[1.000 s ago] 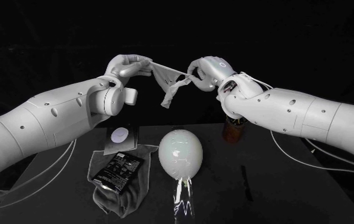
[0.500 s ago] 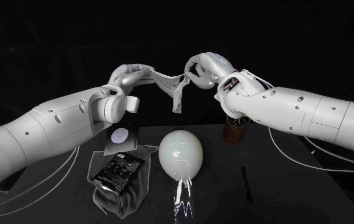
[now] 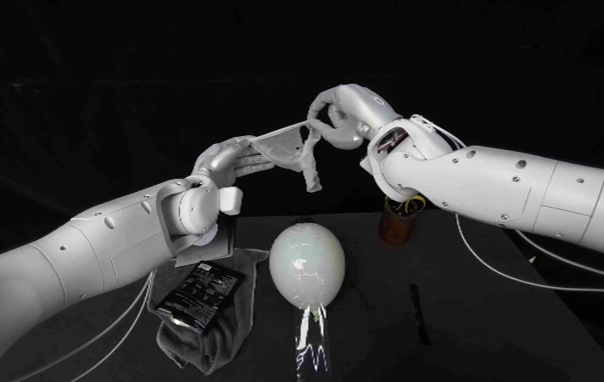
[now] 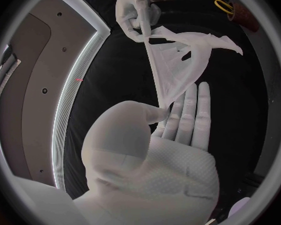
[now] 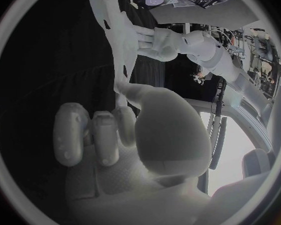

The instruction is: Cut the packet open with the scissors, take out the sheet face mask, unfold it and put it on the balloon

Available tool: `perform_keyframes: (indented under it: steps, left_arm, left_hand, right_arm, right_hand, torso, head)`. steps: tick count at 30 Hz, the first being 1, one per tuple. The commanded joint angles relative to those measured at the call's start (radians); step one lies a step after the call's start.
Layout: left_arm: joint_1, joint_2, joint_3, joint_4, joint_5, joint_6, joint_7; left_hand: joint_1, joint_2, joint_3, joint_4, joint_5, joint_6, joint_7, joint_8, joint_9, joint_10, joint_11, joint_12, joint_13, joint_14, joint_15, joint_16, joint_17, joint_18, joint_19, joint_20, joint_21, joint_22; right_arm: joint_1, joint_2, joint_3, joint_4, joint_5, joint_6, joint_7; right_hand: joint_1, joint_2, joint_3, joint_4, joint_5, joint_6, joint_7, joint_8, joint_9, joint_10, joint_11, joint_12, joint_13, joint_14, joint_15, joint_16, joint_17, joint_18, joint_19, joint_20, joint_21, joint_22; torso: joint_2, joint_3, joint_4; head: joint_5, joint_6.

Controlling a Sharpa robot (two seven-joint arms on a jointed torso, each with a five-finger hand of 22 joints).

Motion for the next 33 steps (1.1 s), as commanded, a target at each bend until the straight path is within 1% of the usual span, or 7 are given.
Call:
perform_keyframes:
  steps: [1,15,23,26,29,32,33]
  left_arm:
    - [-0.01,-0.002,0.003,-0.014,0.134,0.069,-0.019]
    - [-0.033,-0.013,0.008,0.016,0.254,0.286,-0.133]
    - [-0.036,-0.01,0.009,0.002,0.229,0.256,-0.111]
    - [-0.038,-0.006,0.008,-0.007,0.171,0.224,-0.09]
    - [-0.044,-0.005,0.007,-0.012,0.086,0.194,-0.067]
    - [-0.055,-0.005,0.006,-0.011,-0.006,0.164,-0.04]
    - [-0.059,-0.004,0.005,-0.01,-0.035,0.156,-0.031]
  left_hand:
    - [-0.024,0.002,0.016,0.005,0.0,-0.043,0.11,0.032,0.115,0.022,-0.01,0.021,0.002,0.073,-0.019,0.02,0.013,0.016,0.07,-0.022,0.003,-0.012]
    - [-0.083,0.011,0.029,0.019,-0.001,-0.1,0.064,0.095,0.125,0.2,-0.07,0.159,0.055,0.238,-0.086,0.037,0.057,0.016,0.356,-0.102,0.024,-0.018]
    - [-0.141,-0.025,0.027,-0.016,-0.001,-0.134,0.068,-0.003,0.039,0.201,-0.069,0.119,0.046,0.274,-0.088,0.031,0.088,0.012,0.359,-0.105,-0.017,-0.026]
    - [-0.157,-0.083,-0.003,-0.044,0.0,-0.178,0.078,-0.05,0.011,0.143,-0.056,0.085,0.033,0.274,-0.079,0.033,0.099,0.008,0.331,-0.098,-0.039,-0.029]
    - [-0.177,-0.259,-0.109,-0.102,-0.007,-0.191,0.092,-0.087,-0.021,0.071,-0.039,0.051,0.02,0.115,-0.035,-0.042,0.078,-0.024,0.207,-0.065,-0.11,-0.035]
    - [-0.148,-0.31,-0.22,-0.118,0.002,-0.104,0.102,-0.134,-0.101,0.01,-0.001,0.039,0.012,-0.102,0.021,-0.106,0.065,-0.074,-0.016,-0.01,-0.2,-0.027]
    - [-0.102,-0.319,-0.285,-0.128,-0.002,0.028,0.114,-0.176,-0.186,-0.019,0.01,0.048,0.012,-0.175,0.039,-0.086,0.081,-0.079,-0.096,0.009,-0.194,-0.025]
  right_arm:
    - [0.005,0.0,0.003,-0.004,0.013,0.014,0.007]
    - [0.006,0.046,0.003,-0.079,0.012,0.031,0.006]
    - [0.005,0.048,0.003,-0.065,0.011,0.036,0.001]
    - [0.005,0.049,0.003,-0.063,0.009,0.031,-0.008]
    - [0.005,0.051,0.003,-0.062,0.006,0.023,-0.018]
    - [0.005,0.054,0.003,-0.059,0.006,0.016,-0.027]
    - [0.005,0.055,0.003,-0.057,0.007,0.015,-0.03]
  right_hand:
    - [0.006,0.007,0.006,-0.001,0.002,0.004,0.0,0.04,0.0,0.016,0.001,0.001,0.102,0.108,-0.007,0.007,0.263,-0.016,0.011,-0.001,-0.004,0.205]
    - [0.006,0.007,0.006,-0.001,0.002,0.004,0.0,0.04,0.0,0.015,0.001,0.0,0.101,0.108,-0.007,0.007,0.263,-0.015,0.008,-0.001,-0.009,0.203]
    - [0.006,0.007,0.006,-0.002,0.002,0.004,0.0,0.04,-0.001,0.015,0.001,0.0,0.101,0.108,-0.007,0.007,0.263,-0.015,0.009,-0.001,-0.008,0.204]
    - [0.006,0.007,0.006,-0.002,0.002,0.004,0.0,0.04,-0.001,0.016,0.001,0.001,0.102,0.108,-0.007,0.007,0.263,-0.015,0.009,-0.001,-0.007,0.204]
    - [0.006,0.007,0.006,-0.002,0.002,0.004,0.0,0.04,-0.001,0.016,0.001,0.001,0.102,0.108,-0.007,0.007,0.263,-0.015,0.009,-0.001,-0.007,0.204]
    - [0.007,0.007,0.006,-0.002,0.002,0.004,0.0,0.039,-0.001,0.016,0.001,0.001,0.103,0.108,-0.007,0.007,0.263,-0.015,0.009,-0.001,-0.008,0.204]
    - [0.007,0.007,0.006,-0.002,0.002,0.004,0.0,0.039,-0.001,0.016,0.001,0.001,0.103,0.108,-0.007,0.007,0.263,-0.015,0.009,-0.001,-0.008,0.204]
  torso:
    - [0.0,0.0006,0.0004]
    - [0.0,0.0006,0.0013]
    - [0.0,0.0014,0.0018]
    - [0.001,0.0008,0.0011]
    - [0.001,0.0014,0.0015]
    - [0.002,0.0011,0.0016]
    - [0.002,0.0012,0.0018]
  head:
    - [0.0,0.001]
    - [0.007,0.007]
    - [0.0,0.012]
    - [-0.001,0.012]
    - [-0.001,0.012]
    - [-0.005,0.012]
    - [-0.005,0.012]
